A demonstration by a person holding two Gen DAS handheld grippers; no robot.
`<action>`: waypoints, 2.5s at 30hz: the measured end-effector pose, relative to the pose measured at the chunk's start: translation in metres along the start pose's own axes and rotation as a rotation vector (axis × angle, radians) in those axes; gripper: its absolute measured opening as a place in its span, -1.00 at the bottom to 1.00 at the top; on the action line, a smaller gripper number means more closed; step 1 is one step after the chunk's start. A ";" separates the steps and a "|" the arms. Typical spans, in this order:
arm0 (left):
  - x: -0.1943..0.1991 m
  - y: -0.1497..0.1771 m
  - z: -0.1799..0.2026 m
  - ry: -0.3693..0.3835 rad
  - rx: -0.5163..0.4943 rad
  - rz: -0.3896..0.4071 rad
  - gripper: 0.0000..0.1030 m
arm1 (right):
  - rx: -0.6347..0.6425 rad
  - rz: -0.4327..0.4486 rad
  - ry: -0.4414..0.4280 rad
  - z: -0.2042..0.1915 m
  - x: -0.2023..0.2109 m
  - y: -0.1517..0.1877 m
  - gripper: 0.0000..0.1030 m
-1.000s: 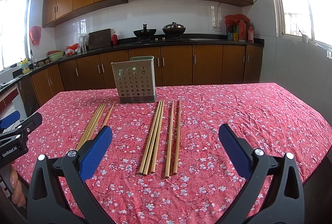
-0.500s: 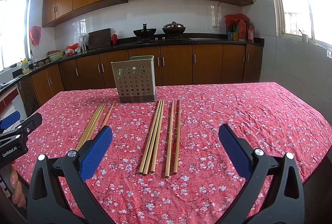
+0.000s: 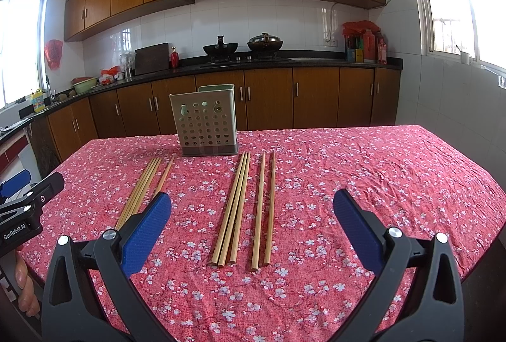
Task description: Organize utensils
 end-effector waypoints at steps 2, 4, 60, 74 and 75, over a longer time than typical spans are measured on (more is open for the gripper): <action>0.000 0.000 0.000 0.001 0.000 0.000 0.92 | 0.000 0.000 0.000 0.000 0.000 0.000 0.97; 0.000 0.001 0.000 0.000 0.000 0.000 0.92 | 0.000 -0.001 0.000 0.000 0.000 0.000 0.97; -0.158 0.052 -0.004 0.073 -0.028 -0.524 -0.75 | -0.093 -0.468 0.065 0.045 -0.138 0.039 -0.84; -0.199 0.038 -0.054 0.068 0.028 -0.485 -0.80 | -0.122 -0.447 0.110 0.074 -0.182 0.018 -0.85; -0.197 0.038 -0.055 0.078 0.038 -0.484 -0.79 | -0.119 -0.446 0.111 0.073 -0.182 0.019 -0.85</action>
Point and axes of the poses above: each gripper's, at about its wrist camera, not at the fingertips, and x roughly against the way its jaws point, z to its right, y to its underside, the point moved 5 cm from there along -x, roughly the way its jaws point, and after that the axes turned 5 degrees about -x, right-handed, at the moved point
